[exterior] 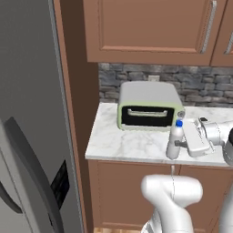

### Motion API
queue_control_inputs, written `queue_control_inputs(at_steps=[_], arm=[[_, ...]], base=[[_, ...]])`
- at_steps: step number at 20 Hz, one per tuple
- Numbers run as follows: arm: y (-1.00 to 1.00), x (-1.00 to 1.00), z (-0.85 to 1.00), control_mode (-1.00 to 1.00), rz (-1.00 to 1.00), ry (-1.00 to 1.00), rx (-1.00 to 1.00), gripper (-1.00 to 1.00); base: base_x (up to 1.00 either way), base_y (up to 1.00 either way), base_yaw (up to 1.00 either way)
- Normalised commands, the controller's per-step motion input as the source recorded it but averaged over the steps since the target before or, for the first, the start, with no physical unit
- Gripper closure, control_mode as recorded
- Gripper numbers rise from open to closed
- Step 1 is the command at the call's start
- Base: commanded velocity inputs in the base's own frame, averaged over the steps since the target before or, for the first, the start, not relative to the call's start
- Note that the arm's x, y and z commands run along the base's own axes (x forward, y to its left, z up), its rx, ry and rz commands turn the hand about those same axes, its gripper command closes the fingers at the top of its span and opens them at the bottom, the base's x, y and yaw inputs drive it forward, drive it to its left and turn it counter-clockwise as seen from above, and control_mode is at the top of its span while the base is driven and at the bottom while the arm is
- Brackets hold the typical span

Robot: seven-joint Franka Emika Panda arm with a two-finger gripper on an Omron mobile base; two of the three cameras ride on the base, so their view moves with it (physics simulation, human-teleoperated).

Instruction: Take the bottled waters from the counter and place them in the freezer to freeze. Close the freezer door after placing the bottles.

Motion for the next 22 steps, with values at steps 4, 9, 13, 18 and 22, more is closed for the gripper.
queue_control_inputs(at_steps=[4,9,13,18,22], arm=[[0.00,0.00,0.00,1.00,0.00,0.00,0.00,1.00],[0.00,0.00,0.00,1.00,0.00,0.00,0.00,1.00],[0.00,0.00,0.00,1.00,0.00,0.00,0.00,1.00],[0.00,0.00,0.00,1.00,0.00,0.00,0.00,1.00],[0.00,0.00,0.00,1.00,0.00,0.00,0.00,1.00]], base=[[-0.65,0.12,0.00],[-0.73,0.23,0.00],[-0.75,0.25,0.00],[-0.64,0.37,0.00],[-0.56,0.51,0.00]])
